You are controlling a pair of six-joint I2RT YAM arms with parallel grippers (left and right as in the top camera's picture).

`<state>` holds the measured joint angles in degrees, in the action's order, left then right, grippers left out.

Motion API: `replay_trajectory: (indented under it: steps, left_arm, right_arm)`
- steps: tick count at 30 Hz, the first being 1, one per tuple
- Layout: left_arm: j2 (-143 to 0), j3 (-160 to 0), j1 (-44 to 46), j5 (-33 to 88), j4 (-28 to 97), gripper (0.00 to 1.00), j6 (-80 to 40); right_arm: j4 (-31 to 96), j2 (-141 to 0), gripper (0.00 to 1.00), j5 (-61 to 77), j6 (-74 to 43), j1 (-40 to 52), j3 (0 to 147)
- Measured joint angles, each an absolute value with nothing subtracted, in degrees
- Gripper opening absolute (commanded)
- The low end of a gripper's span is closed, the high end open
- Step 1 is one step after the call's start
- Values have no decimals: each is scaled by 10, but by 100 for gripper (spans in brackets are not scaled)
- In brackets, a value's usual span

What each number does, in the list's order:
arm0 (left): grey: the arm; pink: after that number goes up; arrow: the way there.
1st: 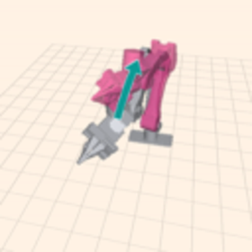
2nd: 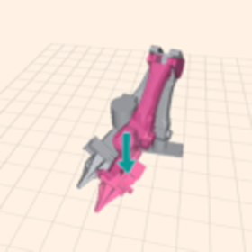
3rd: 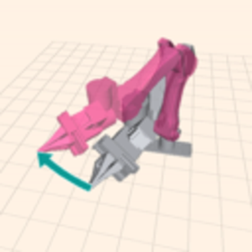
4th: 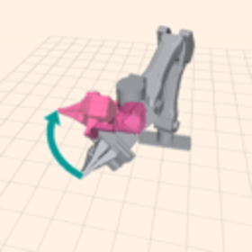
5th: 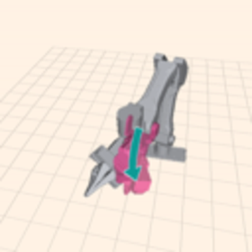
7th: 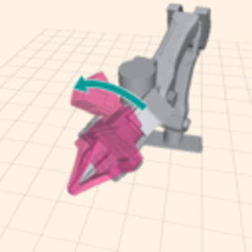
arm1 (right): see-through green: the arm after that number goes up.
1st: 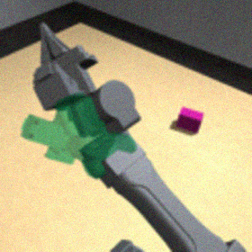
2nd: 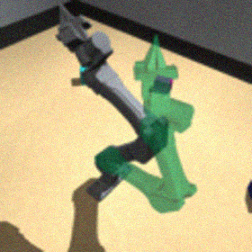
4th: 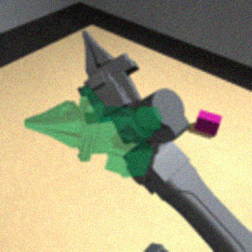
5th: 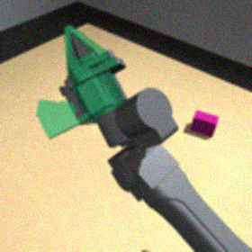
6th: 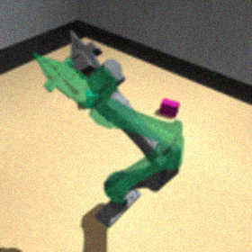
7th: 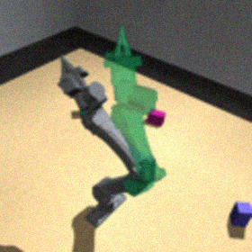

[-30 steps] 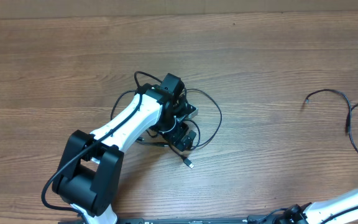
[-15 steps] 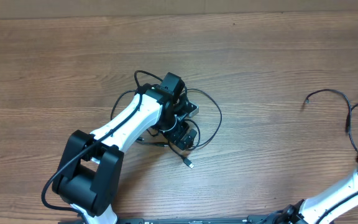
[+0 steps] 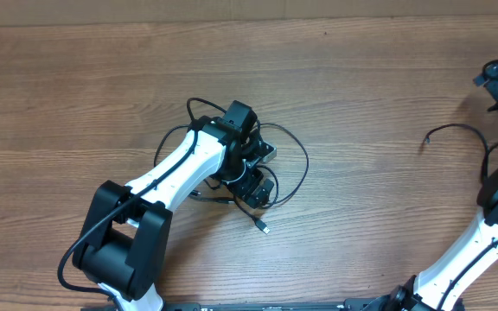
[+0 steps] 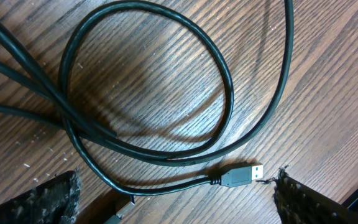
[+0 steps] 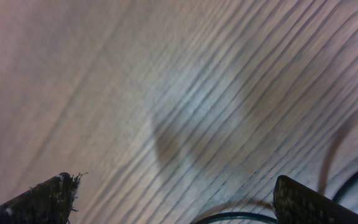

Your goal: Untangle cables

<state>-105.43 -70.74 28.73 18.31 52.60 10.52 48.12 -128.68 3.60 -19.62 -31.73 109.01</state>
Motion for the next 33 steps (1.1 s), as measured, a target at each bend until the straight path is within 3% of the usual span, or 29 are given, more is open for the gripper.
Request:
replay_trajectory:
  steps: [33]
  left_arm:
    - [-1054, -707, 287, 185, 518, 100, 105]
  right_arm:
    - [627, -1327, 99, -19, -132, -317, 1074]
